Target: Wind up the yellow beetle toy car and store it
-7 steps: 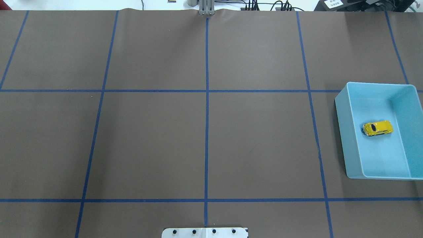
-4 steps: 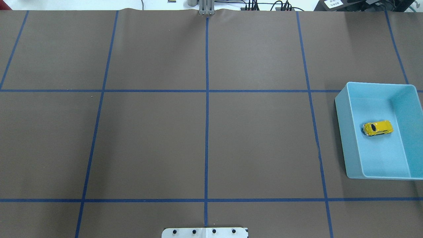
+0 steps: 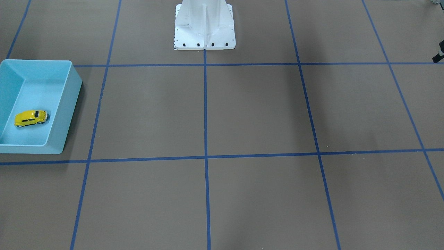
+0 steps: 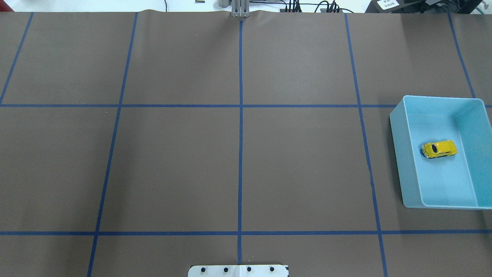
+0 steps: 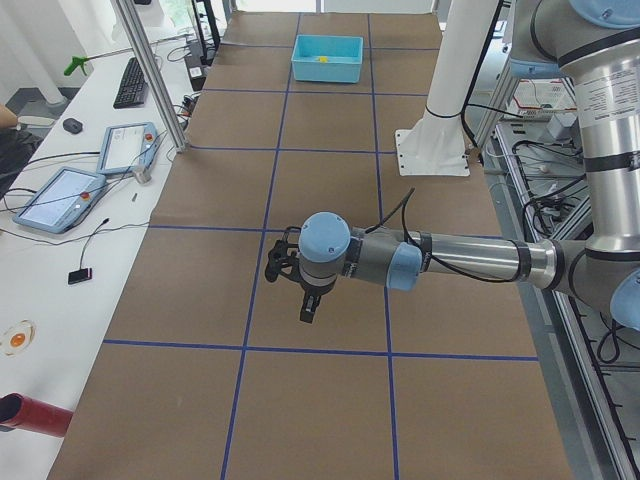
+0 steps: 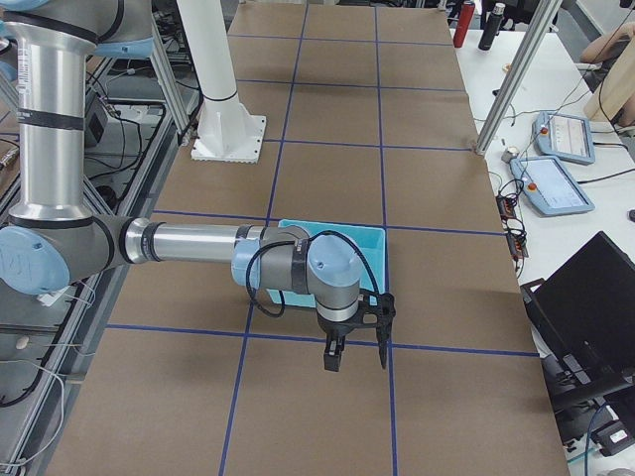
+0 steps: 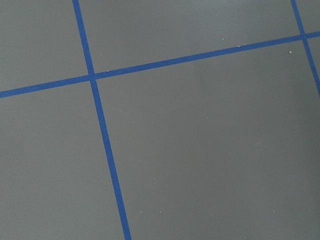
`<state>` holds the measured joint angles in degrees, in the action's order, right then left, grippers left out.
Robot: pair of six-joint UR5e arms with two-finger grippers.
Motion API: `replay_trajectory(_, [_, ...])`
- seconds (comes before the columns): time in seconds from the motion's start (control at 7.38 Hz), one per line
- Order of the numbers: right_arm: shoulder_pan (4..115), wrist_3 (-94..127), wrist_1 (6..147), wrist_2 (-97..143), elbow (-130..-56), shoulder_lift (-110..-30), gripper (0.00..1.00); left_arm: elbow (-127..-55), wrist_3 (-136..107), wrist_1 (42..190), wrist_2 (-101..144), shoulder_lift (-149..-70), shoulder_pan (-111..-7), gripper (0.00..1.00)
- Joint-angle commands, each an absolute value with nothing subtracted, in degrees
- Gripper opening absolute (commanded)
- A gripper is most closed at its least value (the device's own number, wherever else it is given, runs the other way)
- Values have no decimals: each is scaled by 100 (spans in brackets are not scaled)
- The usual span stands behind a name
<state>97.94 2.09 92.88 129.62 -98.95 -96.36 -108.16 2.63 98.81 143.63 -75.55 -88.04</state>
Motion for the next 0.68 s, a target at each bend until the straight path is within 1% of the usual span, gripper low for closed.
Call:
replay_trajectory(0.0, [9791, 211, 9290, 13042, -9949, -9712, 99, -10802, 272, 9879, 14353, -7611, -8798, 100])
replay_trajectory(0.54, [9791, 211, 9281, 13245, -9976, -9712, 99, -10688, 281, 9879, 14361, -7594, -8789, 100])
